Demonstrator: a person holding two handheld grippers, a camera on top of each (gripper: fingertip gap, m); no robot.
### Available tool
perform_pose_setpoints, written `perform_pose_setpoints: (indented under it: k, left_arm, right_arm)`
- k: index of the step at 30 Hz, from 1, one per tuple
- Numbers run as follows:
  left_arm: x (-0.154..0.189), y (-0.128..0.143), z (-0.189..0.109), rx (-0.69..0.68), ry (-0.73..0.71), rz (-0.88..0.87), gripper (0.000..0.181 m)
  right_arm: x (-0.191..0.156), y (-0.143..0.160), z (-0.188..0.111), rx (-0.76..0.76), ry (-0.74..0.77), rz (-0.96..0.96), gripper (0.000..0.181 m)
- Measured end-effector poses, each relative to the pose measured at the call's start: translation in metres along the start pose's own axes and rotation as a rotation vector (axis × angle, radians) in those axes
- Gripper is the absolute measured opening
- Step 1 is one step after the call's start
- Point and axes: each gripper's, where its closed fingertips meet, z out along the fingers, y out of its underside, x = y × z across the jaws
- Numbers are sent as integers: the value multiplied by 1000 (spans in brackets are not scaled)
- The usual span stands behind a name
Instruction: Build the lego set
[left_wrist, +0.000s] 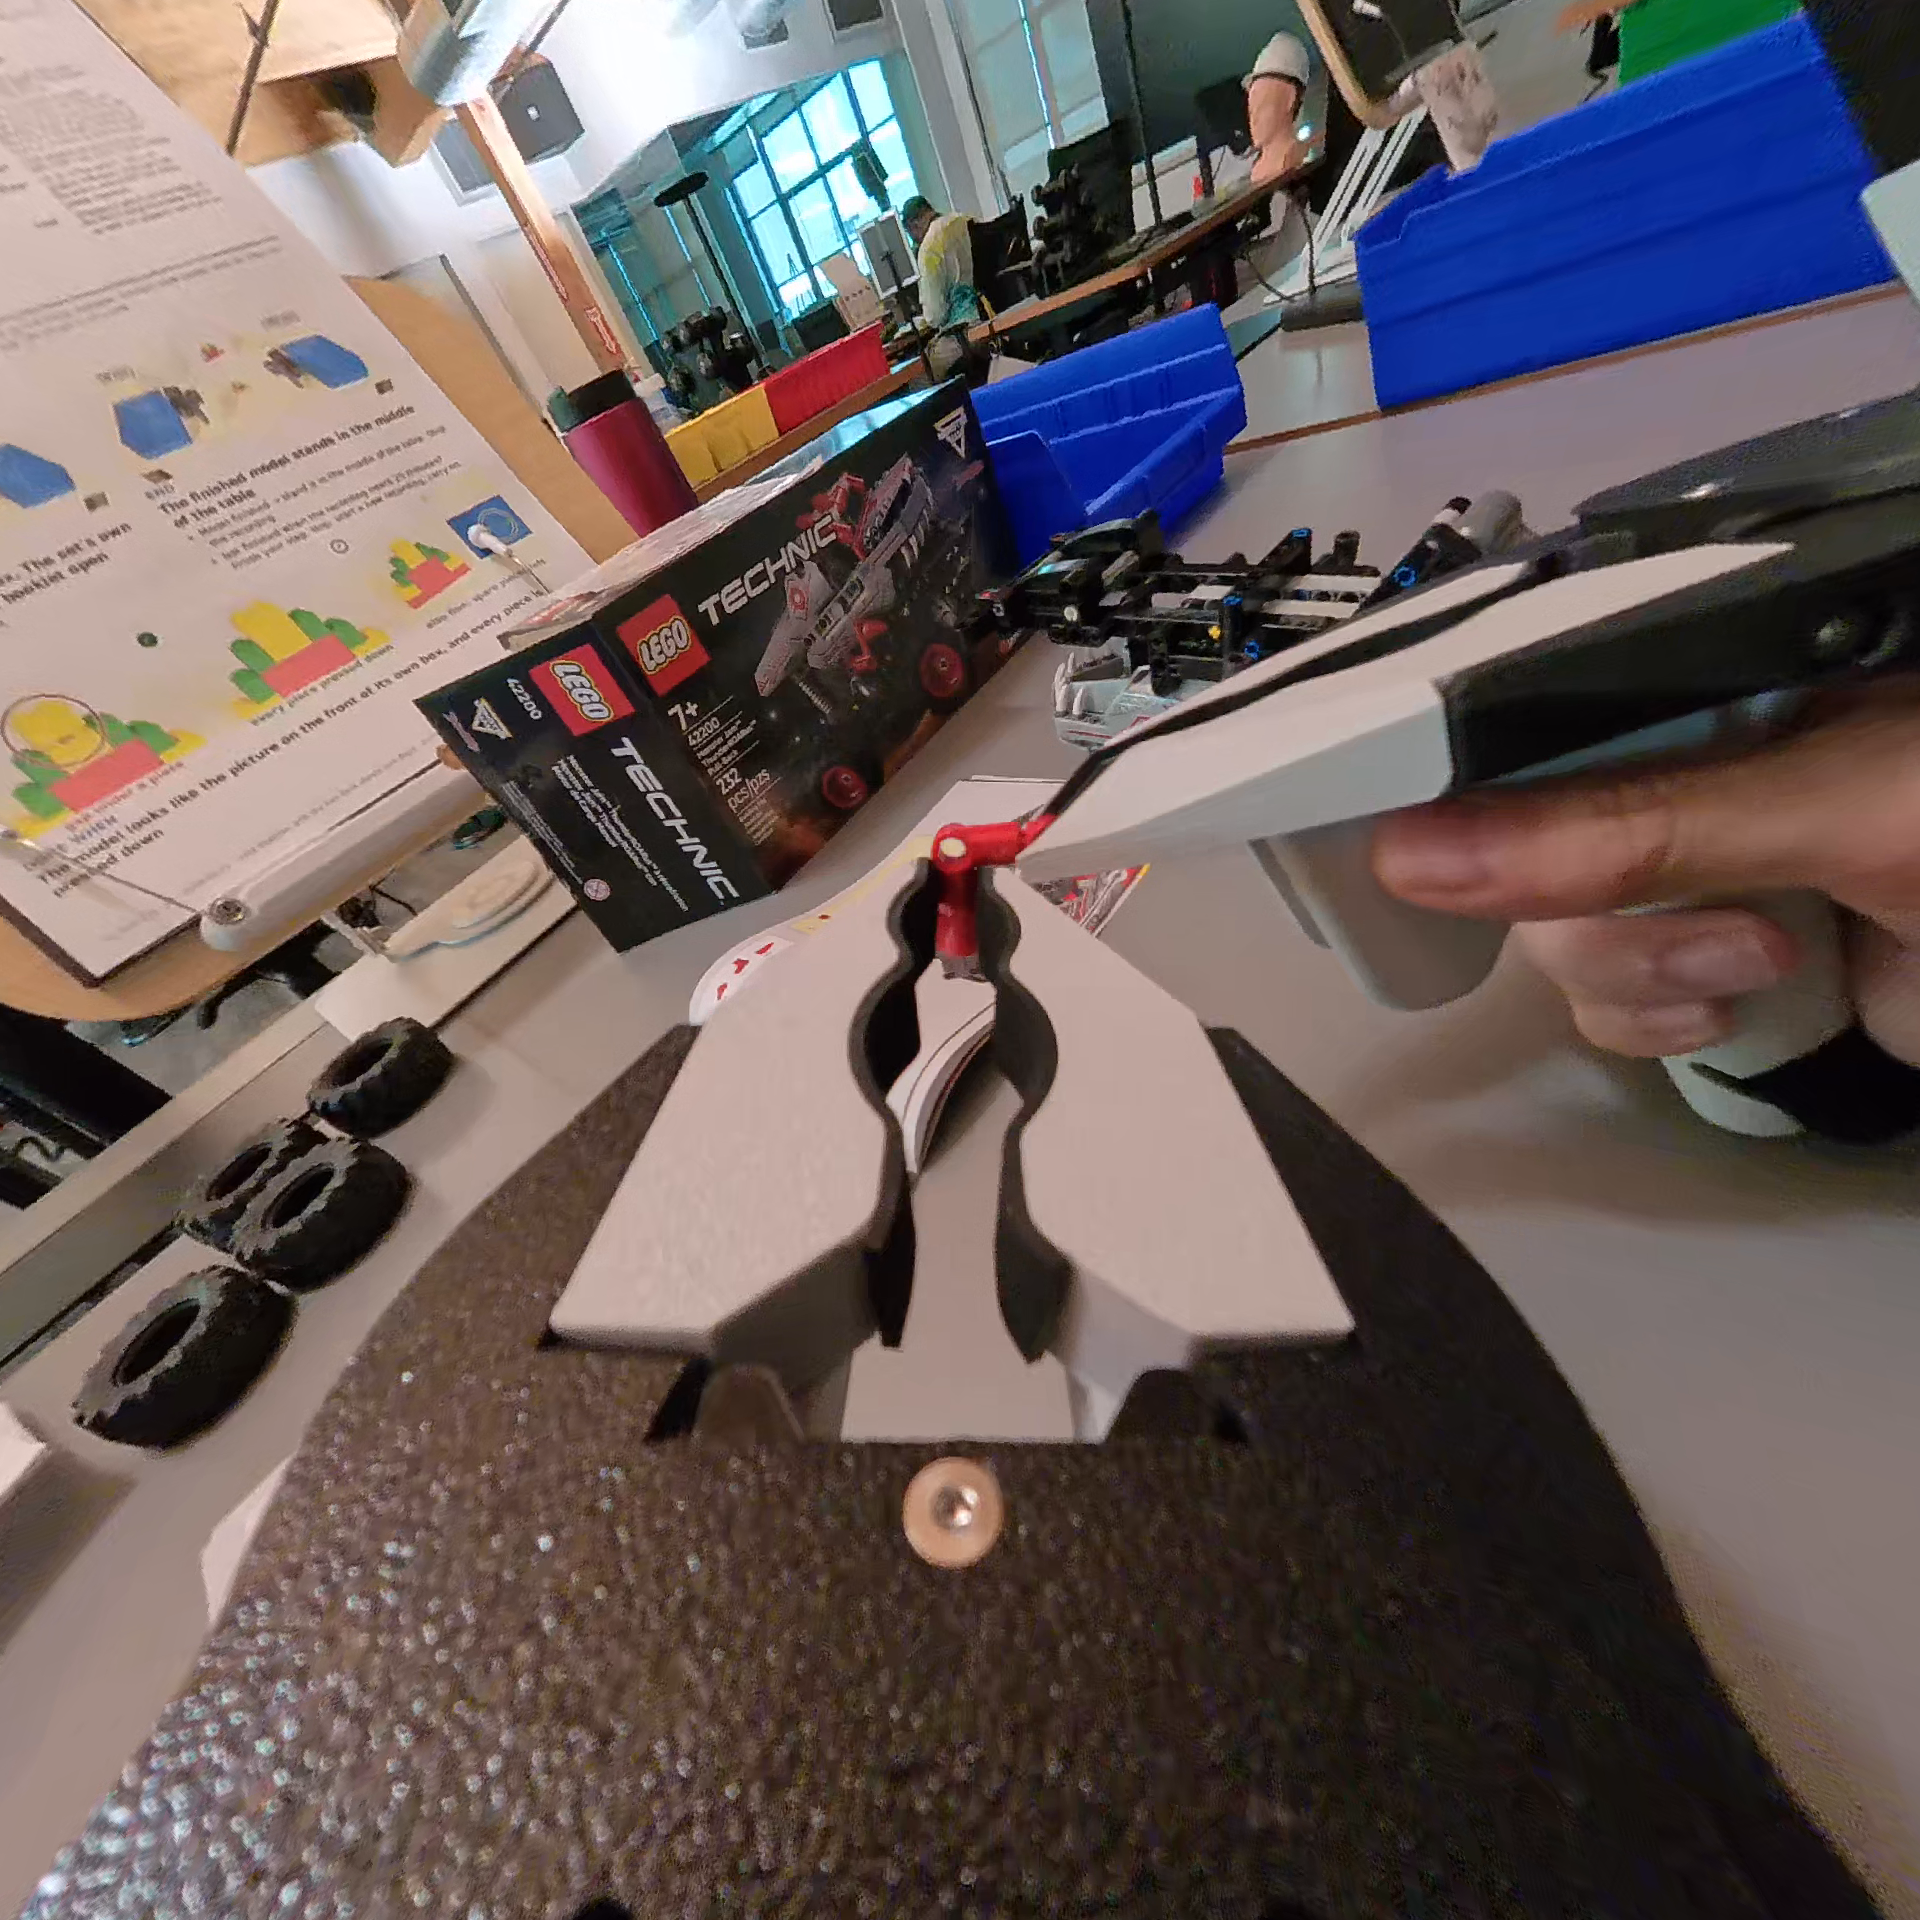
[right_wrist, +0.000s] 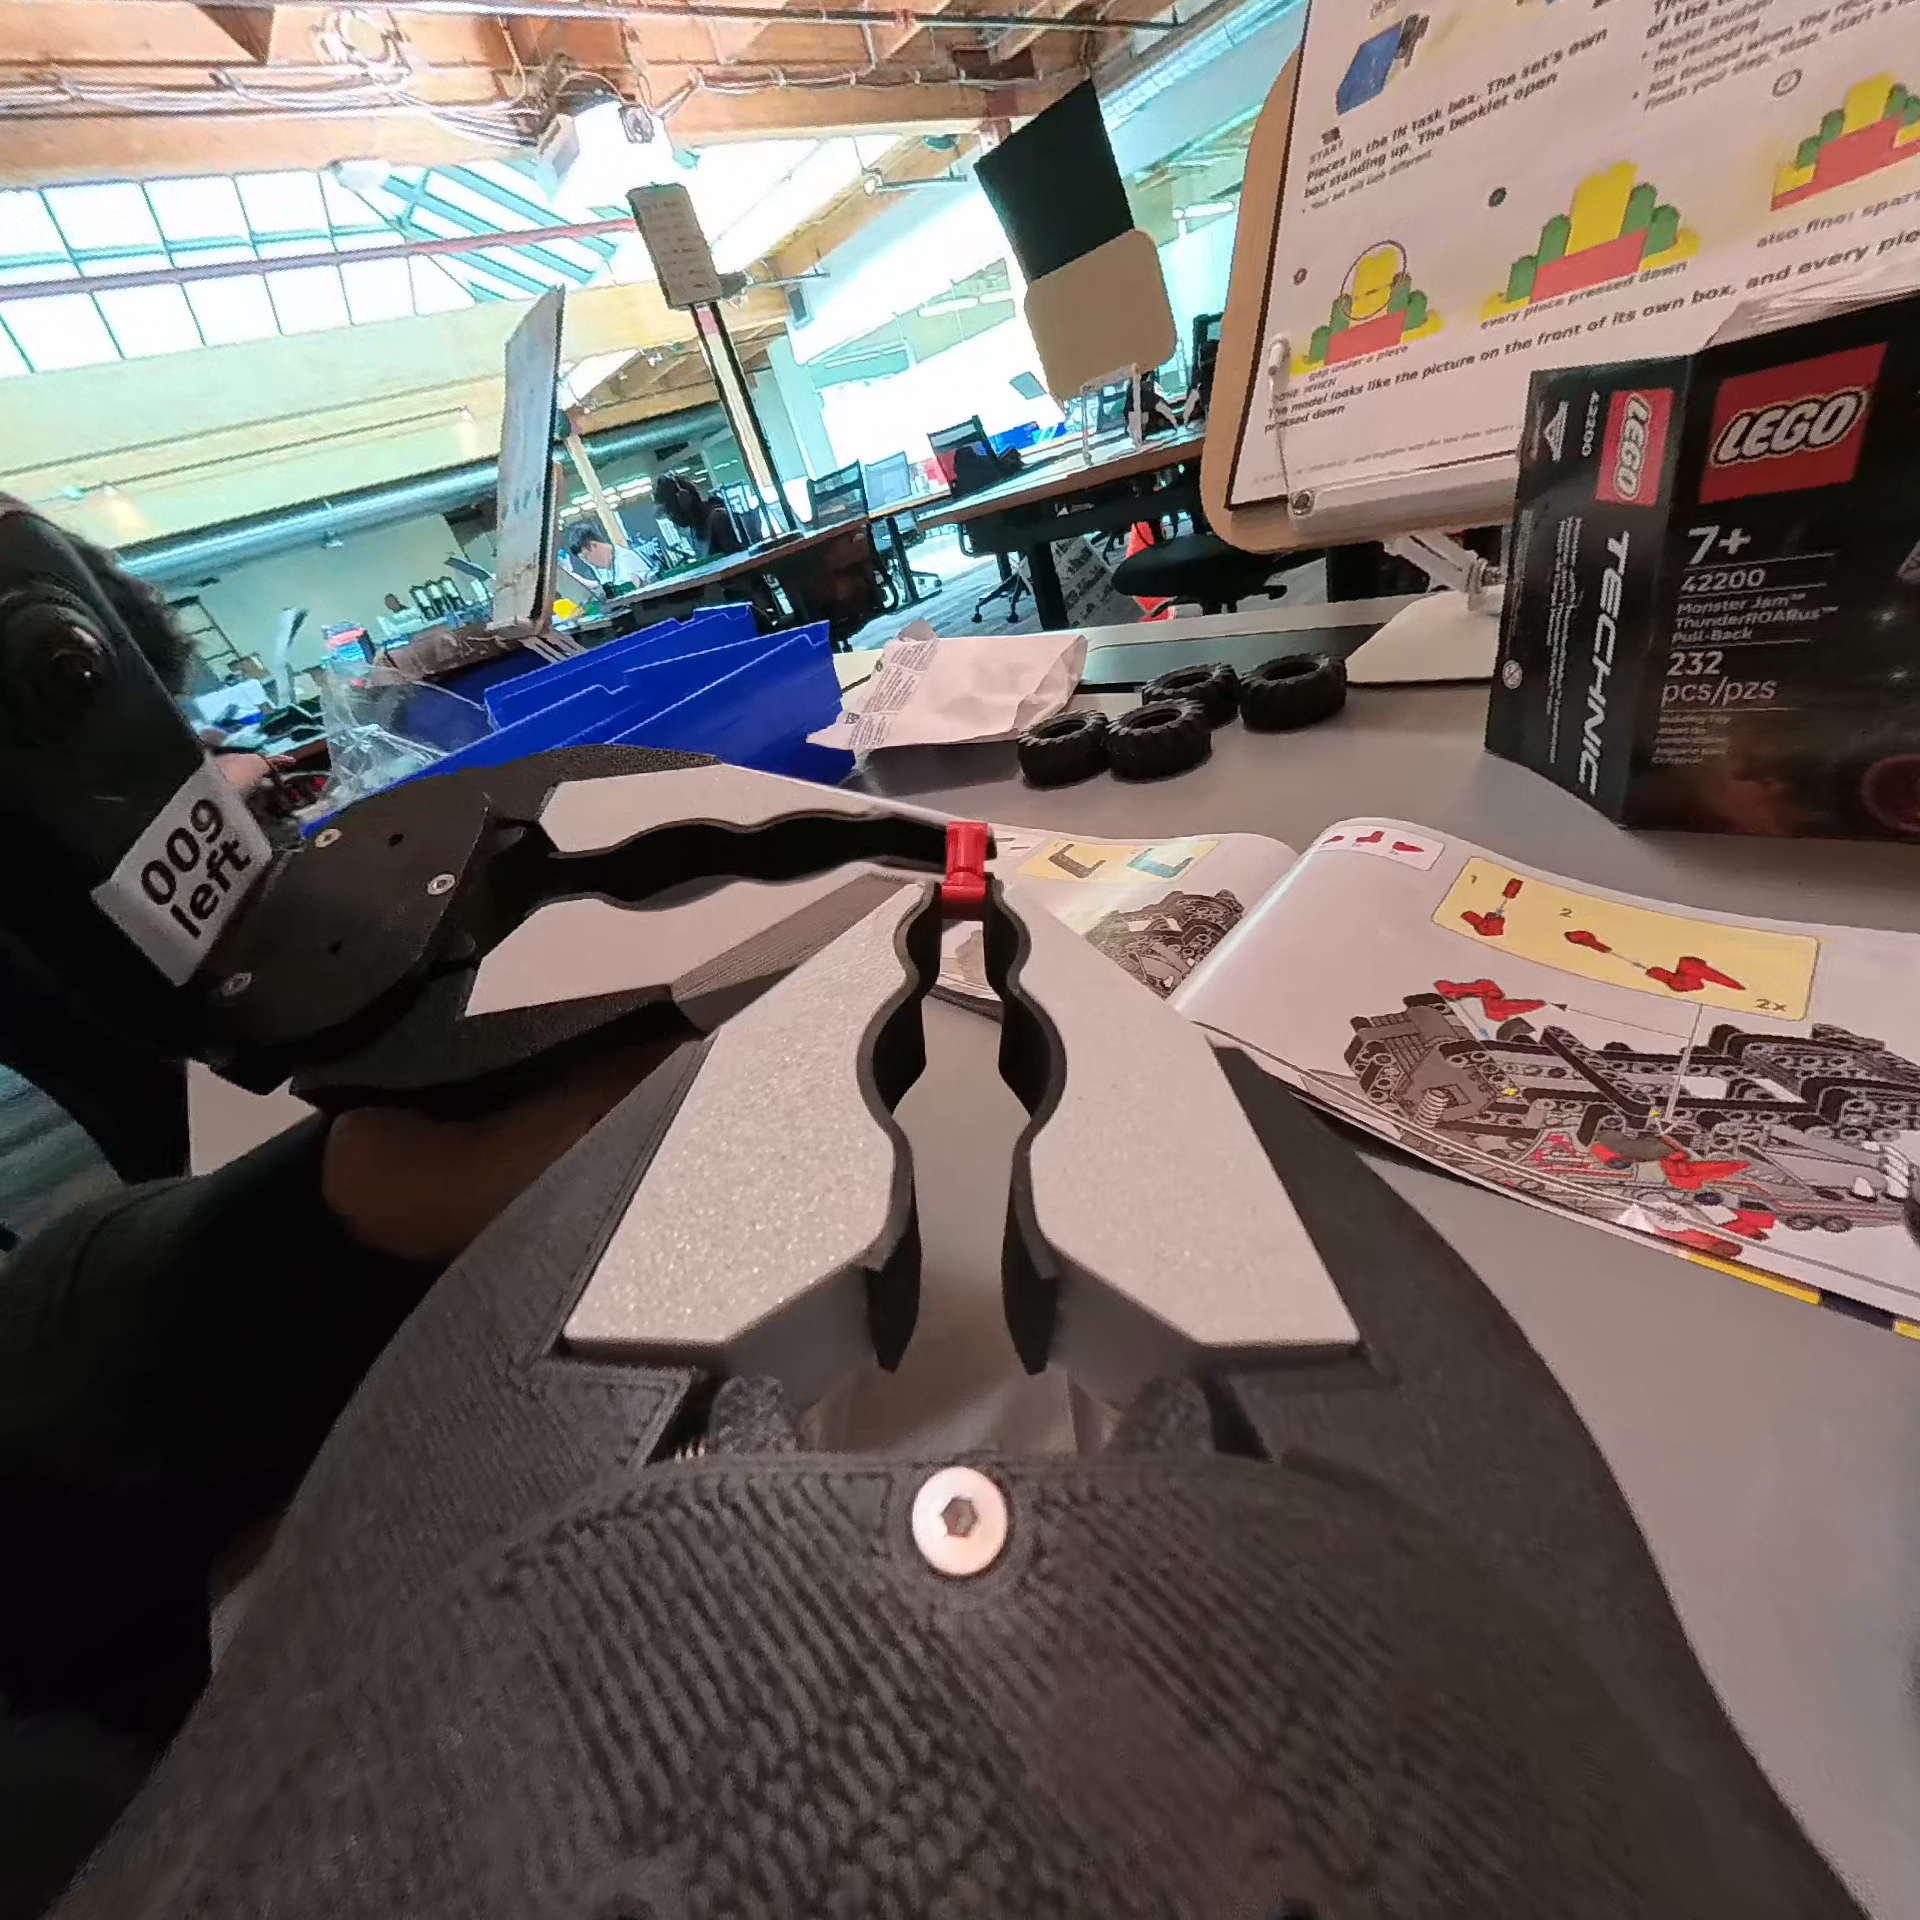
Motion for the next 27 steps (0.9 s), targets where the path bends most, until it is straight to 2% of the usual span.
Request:
perform_pose_setpoints:
  k: [7, 14, 17, 19, 21, 23, 24, 27]
  left_arm:
    - [5, 0, 2, 0, 24, 10, 5]
    - [21, -14, 7, 85, 164, -106, 4]
    - [22, -19, 17, 78, 235, -112, 4]
    - [25, -22, 30, 57, 296, -79, 4]
    - [27, -25, 47, 62, 339, -32, 4]
    - [36, -19, 68, 42, 411, -29, 4]
    - [41, -16, 78, 34, 455, -44, 4]
    - [52, -2, 103, -11, 530, -37, 5]
  right_arm:
    - [2, 1, -4, -4, 14, -4, 6]
    - [0, -5, -26, -26, 106, -151, 11]
    - [6, -15, -51, -97, 244, -365, 24]
    - [22, -37, -78, -98, 415, -519, 37]
    - [48, -54, -103, -109, 599, -621, 57]
    - [81, -44, -114, -207, 711, -615, 83]
    - [92, -34, -115, -252, 725, -571, 88]
    - [111, -25, -116, -226, 748, -496, 89]
